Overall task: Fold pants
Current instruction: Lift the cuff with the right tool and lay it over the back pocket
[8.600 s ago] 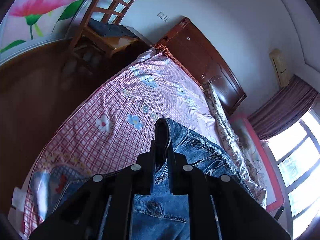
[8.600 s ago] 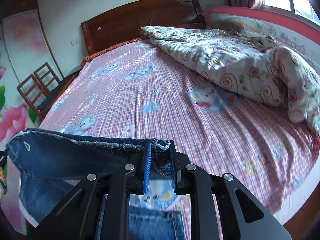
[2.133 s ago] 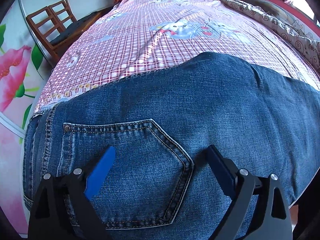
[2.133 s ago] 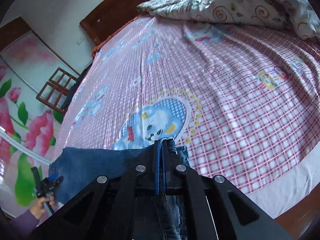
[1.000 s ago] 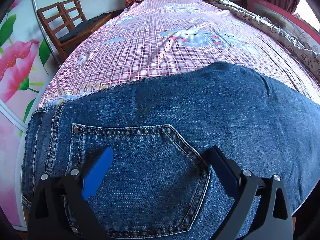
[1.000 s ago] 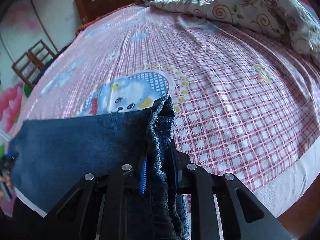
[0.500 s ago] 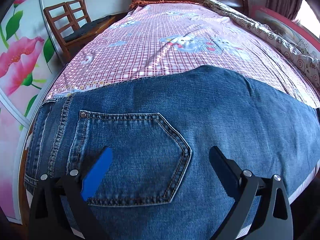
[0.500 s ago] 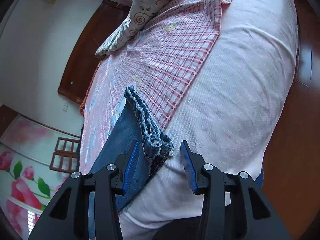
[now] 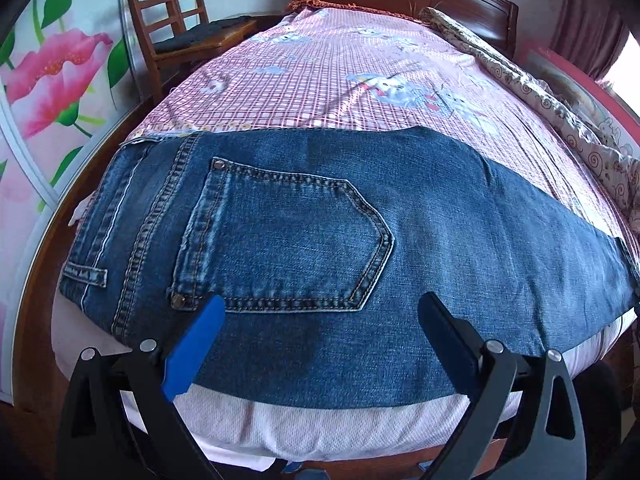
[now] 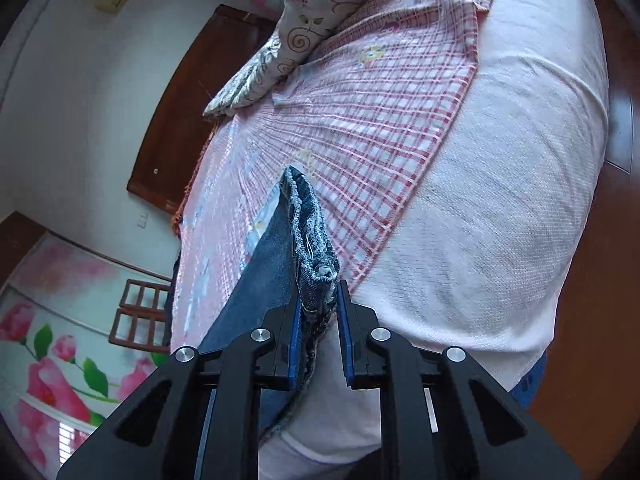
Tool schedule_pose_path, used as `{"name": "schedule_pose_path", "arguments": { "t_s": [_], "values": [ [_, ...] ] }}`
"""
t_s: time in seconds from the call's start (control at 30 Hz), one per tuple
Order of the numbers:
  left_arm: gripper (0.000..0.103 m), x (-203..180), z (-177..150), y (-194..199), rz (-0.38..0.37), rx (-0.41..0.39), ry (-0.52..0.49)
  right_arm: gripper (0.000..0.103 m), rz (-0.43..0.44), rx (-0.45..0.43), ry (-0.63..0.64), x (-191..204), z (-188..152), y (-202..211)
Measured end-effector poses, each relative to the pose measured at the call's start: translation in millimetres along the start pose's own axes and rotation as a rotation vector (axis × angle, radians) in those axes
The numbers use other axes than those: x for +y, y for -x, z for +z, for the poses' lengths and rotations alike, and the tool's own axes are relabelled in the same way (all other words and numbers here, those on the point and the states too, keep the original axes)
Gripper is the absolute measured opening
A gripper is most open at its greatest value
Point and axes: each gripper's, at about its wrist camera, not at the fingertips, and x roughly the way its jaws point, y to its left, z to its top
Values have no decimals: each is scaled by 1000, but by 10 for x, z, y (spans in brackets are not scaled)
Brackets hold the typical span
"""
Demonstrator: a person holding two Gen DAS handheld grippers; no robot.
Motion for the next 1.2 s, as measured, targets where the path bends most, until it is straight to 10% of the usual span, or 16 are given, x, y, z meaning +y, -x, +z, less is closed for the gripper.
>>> {"name": "schedule_pose_path", "arguments": {
  "t_s": [0.3, 0.57, 0.8, 1.2],
  "values": [
    [97, 301, -109, 251, -31, -72, 126, 15, 129, -30, 297, 1393, -88, 220],
    [97, 602, -347, 430, 2, -166, 152, 15, 279, 189, 595, 2619, -1207, -533],
    [97, 1222, -573, 393, -43, -191, 433, 15, 114, 498, 741, 2414, -2582, -1696],
    [97, 1210, -572, 211, -56, -150, 436, 15, 140, 488, 868, 2600, -2754, -1592]
  ]
}}
